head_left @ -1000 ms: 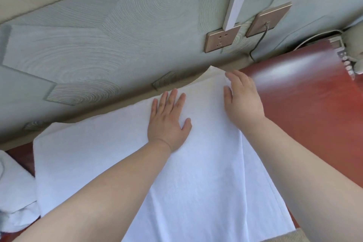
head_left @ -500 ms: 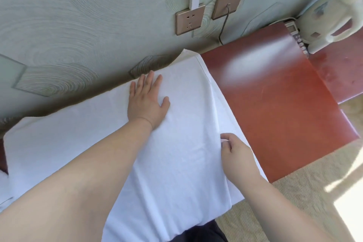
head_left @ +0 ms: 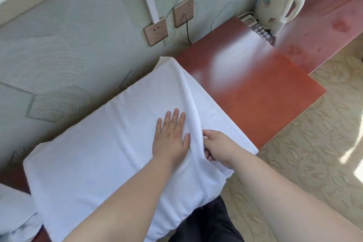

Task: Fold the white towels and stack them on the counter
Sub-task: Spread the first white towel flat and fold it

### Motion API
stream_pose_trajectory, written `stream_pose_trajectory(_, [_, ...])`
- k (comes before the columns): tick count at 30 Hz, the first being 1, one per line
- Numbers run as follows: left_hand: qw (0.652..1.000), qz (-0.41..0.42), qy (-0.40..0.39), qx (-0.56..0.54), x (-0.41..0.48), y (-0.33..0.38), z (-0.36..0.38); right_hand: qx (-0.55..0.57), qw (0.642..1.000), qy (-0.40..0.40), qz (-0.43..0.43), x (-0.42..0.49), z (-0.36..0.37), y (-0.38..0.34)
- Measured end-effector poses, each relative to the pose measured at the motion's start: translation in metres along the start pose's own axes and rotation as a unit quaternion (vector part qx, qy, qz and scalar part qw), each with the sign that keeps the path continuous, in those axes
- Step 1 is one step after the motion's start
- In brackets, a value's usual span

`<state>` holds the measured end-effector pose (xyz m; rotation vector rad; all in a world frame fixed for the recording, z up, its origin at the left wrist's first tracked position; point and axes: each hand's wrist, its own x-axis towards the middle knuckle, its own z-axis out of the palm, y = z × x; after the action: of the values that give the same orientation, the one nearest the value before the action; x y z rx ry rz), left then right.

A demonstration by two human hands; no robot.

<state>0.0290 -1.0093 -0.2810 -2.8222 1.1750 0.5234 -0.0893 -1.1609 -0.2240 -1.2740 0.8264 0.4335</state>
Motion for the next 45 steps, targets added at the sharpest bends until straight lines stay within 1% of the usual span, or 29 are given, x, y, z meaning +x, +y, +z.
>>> stream_pose_trajectory(2, [1.000,0.000,0.008,0.004,0.004,-0.003,0.003,0.036,0.999,-0.023,0.011,0.003,0.001,0.001])
stream_pose_trajectory(5, [1.000,0.007,0.018,0.000,0.005,-0.003,0.006,0.066,0.997,-0.037,0.017,0.006,0.003,0.005])
stream_pose_trajectory(9, [1.000,0.011,0.025,-0.004,0.004,-0.004,0.007,0.116,0.991,-0.072,0.005,0.005,0.002,0.011])
stream_pose_trajectory(11, [1.000,0.011,0.025,-0.010,0.004,-0.003,0.007,0.129,0.989,-0.072,-0.006,0.002,-0.007,0.013])
stream_pose_trajectory(12, [1.000,0.012,0.025,-0.012,0.004,-0.003,0.007,0.139,0.989,-0.052,-0.008,0.000,-0.014,0.013])
stream_pose_trajectory(13, [0.999,0.014,0.028,-0.012,0.004,-0.002,0.008,0.135,0.991,-0.015,-0.013,-0.003,-0.023,0.014])
stream_pose_trajectory(14, [0.999,0.014,0.034,-0.009,0.004,-0.002,0.008,0.104,0.994,0.037,-0.022,-0.005,-0.033,0.015])
stream_pose_trajectory(16, [0.999,0.016,0.041,-0.002,0.005,-0.003,0.010,-0.010,0.989,0.136,-0.051,-0.011,-0.056,0.021])
stream_pose_trajectory(17, [0.999,0.017,0.041,0.002,0.005,-0.003,0.011,-0.041,0.985,0.154,-0.062,-0.013,-0.066,0.023])
stream_pose_trajectory(18, [0.999,0.018,0.043,0.006,0.006,-0.004,0.011,-0.042,0.986,0.143,-0.069,-0.015,-0.072,0.024])
stream_pose_trajectory(20, [0.999,0.017,0.043,0.010,0.006,-0.003,0.011,-0.020,0.994,0.081,-0.067,-0.014,-0.077,0.022])
stream_pose_trajectory(22, [0.999,0.015,0.041,0.014,0.005,-0.001,0.011,-0.002,0.997,0.036,-0.062,-0.012,-0.080,0.020])
stream_pose_trajectory(24, [0.999,0.013,0.043,0.015,0.005,-0.001,0.011,0.014,0.998,0.011,-0.065,-0.008,-0.084,0.021])
stream_pose_trajectory(26, [0.999,0.013,0.045,0.012,0.006,-0.002,0.011,0.060,0.996,0.010,-0.070,-0.006,-0.091,0.023])
stream_pose_trajectory(28, [0.999,0.013,0.047,0.012,0.008,-0.003,0.011,0.128,0.991,-0.009,-0.046,-0.003,-0.095,0.024])
stream_pose_trajectory(29, [0.999,0.014,0.046,0.013,0.008,-0.003,0.011,0.142,0.989,-0.036,-0.027,-0.002,-0.096,0.024])
stream_pose_trajectory(31, [0.999,0.015,0.046,0.013,0.008,-0.004,0.012,0.127,0.987,-0.095,-0.010,-0.002,-0.090,0.021])
stream_pose_trajectory(32, [0.999,0.016,0.048,0.012,0.007,-0.004,0.013,0.095,0.990,-0.107,-0.006,-0.002,-0.086,0.019])
stream_pose_trajectory(35, [0.998,0.017,0.054,0.005,0.008,-0.004,0.013,-0.030,0.996,-0.077,-0.013,-0.001,-0.075,0.013])
stream_pose_trajectory(39, [0.998,0.019,0.054,0.005,0.008,-0.005,0.014,-0.097,0.992,-0.061,-0.056,-0.003,-0.071,0.008])
stream_pose_trajectory(41, [0.999,0.017,0.051,0.005,0.008,-0.004,0.014,-0.057,0.992,-0.085,-0.068,-0.004,-0.068,0.009])
stream_pose_trajectory(43, [0.999,0.016,0.049,0.006,0.008,-0.004,0.013,0.028,0.992,-0.107,-0.053,-0.005,-0.065,0.015])
stream_pose_trajectory(45, [0.999,0.014,0.048,0.007,0.008,-0.004,0.013,0.084,0.990,-0.108,-0.037,-0.006,-0.065,0.022])
